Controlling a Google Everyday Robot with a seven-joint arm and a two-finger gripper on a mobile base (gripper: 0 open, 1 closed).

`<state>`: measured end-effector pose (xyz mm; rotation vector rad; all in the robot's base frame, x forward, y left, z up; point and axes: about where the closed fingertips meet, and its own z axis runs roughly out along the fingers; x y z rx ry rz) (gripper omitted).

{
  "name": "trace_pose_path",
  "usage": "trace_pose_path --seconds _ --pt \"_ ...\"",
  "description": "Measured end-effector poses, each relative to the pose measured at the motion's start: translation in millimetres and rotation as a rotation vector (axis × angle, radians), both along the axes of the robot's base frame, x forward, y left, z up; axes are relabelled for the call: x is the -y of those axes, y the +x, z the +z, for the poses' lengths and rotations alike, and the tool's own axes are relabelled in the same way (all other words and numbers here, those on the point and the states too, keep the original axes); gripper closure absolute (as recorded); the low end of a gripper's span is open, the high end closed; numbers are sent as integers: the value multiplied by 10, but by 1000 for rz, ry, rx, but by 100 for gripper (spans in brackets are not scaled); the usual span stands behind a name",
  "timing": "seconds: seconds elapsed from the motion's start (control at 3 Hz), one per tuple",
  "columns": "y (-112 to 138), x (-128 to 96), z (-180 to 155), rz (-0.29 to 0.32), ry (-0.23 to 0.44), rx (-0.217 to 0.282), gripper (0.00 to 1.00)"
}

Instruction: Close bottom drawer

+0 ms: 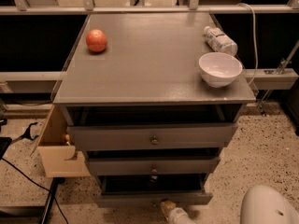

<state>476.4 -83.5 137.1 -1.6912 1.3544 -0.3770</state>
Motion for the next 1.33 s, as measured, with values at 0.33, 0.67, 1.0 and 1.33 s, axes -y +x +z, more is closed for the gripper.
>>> trace_pose_path --seconds 0.33,0.67,1.0,1.33 --pt "155 -6 -5 -9 22 40 100" --pt "300 45 -38 -28 56 80 100" --pt "439 88 -71 -44 84 109 100" --pt "565 118 -93 -55 104 130 100"
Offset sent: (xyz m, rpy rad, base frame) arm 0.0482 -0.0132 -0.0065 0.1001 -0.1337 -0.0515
